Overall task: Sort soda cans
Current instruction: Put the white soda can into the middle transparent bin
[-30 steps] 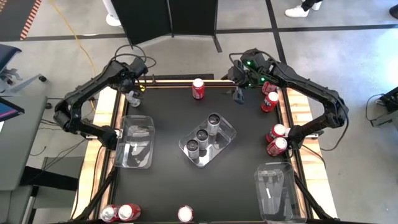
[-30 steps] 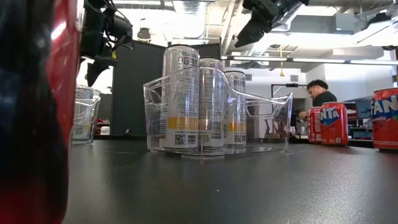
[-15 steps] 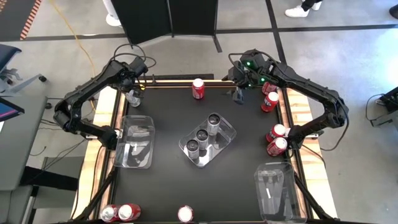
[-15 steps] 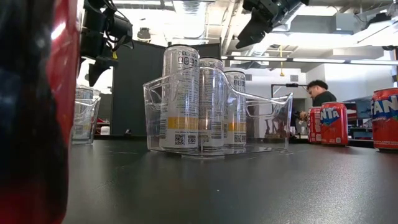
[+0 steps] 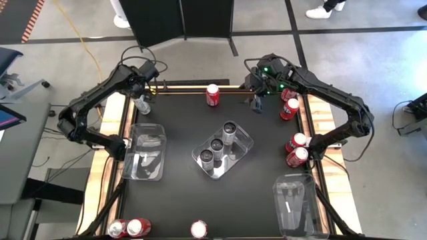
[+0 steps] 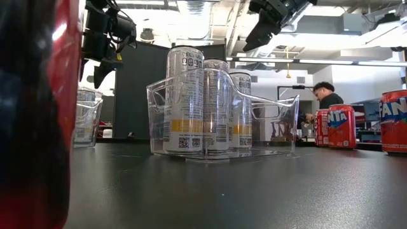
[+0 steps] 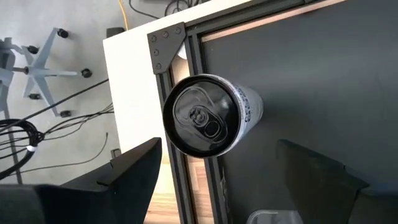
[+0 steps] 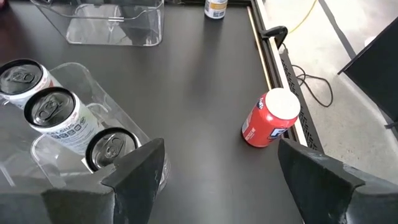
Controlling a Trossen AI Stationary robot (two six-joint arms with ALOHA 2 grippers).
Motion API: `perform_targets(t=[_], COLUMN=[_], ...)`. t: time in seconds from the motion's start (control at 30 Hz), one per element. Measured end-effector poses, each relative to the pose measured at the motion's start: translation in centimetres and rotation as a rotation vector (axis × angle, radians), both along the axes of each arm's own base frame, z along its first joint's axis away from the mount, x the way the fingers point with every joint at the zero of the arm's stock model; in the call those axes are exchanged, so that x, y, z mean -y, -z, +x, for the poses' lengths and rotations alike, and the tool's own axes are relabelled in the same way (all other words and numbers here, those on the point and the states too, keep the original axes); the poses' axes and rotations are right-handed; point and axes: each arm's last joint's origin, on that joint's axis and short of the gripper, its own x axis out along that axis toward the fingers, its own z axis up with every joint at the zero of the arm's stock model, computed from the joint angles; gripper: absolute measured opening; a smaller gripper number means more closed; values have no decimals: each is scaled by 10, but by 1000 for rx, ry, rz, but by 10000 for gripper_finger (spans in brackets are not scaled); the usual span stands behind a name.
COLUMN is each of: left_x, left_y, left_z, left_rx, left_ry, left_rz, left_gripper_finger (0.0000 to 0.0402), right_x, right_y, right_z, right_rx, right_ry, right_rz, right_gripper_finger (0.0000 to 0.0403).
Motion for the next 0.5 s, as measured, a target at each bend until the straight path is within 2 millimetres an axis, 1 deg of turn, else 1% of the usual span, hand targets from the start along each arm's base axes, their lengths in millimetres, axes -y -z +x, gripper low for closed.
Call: perform_targets(t=[0.3,0.5], left_x=[-2,-4], left_y=[-1,-1], left_z=[1,3], left_rx=[24,72], left_ry=[-34,-117], left_rz=[35,94], left_gripper_finger=[312,312], right_x=[-2,-5], right_y=[0,0], right_z=[1,3], right_rx=[2,2], right_ry=[-14,-28], right_rz=[-10,-11], right_gripper_finger=[331,331])
